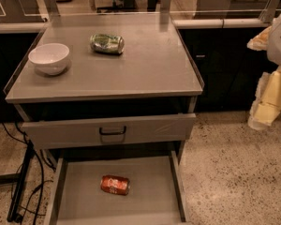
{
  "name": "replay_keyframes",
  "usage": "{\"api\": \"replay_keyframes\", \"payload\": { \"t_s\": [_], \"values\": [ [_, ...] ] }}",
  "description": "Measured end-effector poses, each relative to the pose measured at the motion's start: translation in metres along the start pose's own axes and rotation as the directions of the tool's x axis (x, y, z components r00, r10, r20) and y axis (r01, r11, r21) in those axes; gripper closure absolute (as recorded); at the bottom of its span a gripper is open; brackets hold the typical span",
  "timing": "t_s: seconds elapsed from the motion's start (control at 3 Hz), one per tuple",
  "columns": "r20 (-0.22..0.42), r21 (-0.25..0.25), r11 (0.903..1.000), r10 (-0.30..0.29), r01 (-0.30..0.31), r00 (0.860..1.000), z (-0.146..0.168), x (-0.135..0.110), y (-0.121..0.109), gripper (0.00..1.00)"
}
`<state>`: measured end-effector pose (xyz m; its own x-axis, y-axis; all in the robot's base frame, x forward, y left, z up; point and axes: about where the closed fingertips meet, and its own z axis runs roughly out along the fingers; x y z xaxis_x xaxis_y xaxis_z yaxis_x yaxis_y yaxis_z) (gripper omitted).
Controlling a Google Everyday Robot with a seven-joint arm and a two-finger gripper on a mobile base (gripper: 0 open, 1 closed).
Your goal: Pick coke can from middle drawer and place on counter
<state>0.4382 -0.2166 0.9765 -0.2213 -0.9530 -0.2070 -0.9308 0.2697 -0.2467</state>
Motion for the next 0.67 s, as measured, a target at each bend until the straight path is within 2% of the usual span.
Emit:
{"api": "replay_keyframes", "payload": {
  "t_s": [0.33,0.67],
  "values": [
    [0.0,0.0,1.0,0.0,0.0,1.0,0.0,0.0,0.0,0.0],
    [0.054,-0.009,0.9999,-0.013,0.013,0.998,0.011,-0.009,0.01,0.0]
  ]
}}
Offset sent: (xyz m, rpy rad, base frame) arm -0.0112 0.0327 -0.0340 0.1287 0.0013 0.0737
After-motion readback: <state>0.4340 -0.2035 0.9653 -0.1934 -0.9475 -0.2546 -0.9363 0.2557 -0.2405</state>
